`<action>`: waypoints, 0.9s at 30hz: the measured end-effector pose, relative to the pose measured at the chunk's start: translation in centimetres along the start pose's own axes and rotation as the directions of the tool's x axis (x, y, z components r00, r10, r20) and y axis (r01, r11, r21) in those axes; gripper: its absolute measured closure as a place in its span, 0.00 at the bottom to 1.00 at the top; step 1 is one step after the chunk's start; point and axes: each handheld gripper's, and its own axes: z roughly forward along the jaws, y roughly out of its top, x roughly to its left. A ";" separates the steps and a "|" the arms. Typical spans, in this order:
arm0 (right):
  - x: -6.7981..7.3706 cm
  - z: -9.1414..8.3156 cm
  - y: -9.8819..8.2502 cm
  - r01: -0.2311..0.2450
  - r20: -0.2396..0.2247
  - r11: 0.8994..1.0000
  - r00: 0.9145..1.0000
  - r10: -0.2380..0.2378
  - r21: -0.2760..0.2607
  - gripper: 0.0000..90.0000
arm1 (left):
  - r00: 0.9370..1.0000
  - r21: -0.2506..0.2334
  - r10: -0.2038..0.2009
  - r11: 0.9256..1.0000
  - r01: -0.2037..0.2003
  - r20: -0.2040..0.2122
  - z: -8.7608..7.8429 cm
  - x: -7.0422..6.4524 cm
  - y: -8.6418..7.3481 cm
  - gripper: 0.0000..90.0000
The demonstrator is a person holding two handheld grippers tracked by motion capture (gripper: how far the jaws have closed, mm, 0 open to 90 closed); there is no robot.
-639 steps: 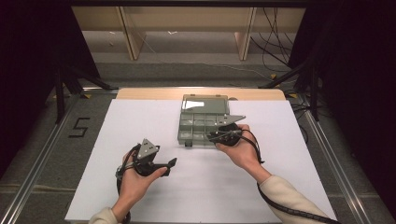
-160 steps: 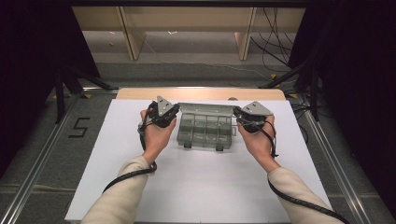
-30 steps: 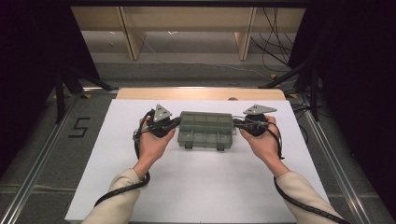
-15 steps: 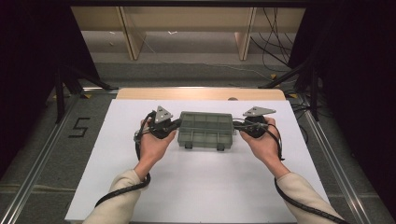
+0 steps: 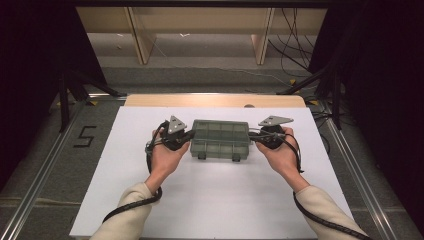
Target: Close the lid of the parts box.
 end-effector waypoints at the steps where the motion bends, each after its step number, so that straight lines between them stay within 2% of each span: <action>1: 0.0 0.1 0.0 0.007 0.002 1.000 1.000 -0.007 -0.004 1.00 | 1.000 -0.007 -0.004 1.000 0.004 0.003 0.1 -0.1 0.0 1.00; 3: -0.1 0.2 -0.1 0.023 -0.001 1.000 1.000 -0.023 -0.008 1.00 | 1.000 -0.005 -0.002 1.000 0.002 0.008 0.1 -0.1 0.0 1.00; 7: 0.1 0.2 -0.1 0.008 -0.004 1.000 1.000 -0.008 0.006 1.00 | 1.000 0.001 -0.003 1.000 0.003 0.002 0.1 -0.2 -0.1 1.00; 8: 0.2 0.2 -0.1 0.000 -0.007 1.000 1.000 0.000 0.010 1.00 | 1.000 0.011 0.007 1.000 -0.007 0.006 0.1 -0.1 -0.1 1.00; 13: 0.1 0.4 -0.3 0.026 -0.008 1.000 1.000 -0.026 0.011 1.00 | 1.000 0.025 0.004 1.000 -0.004 0.008 0.2 -0.1 -0.3 1.00; 19: 0.3 0.5 -0.4 0.006 -0.013 1.000 1.000 -0.006 0.030 1.00 | 1.000 0.034 0.004 0.999 -0.005 0.013 0.3 -0.1 -0.4 1.00; 21: 0.3 0.6 -0.5 0.031 -0.012 0.999 0.999 -0.031 0.026 1.00 | 1.000 0.038 0.001 0.999 -0.001 0.014 0.4 -0.1 -0.5 1.00; 27: 0.5 0.8 -0.6 0.016 -0.016 0.999 1.000 -0.015 0.043 1.00 | 1.000 0.043 -0.005 0.999 0.004 0.023 0.6 0.0 -0.8 1.00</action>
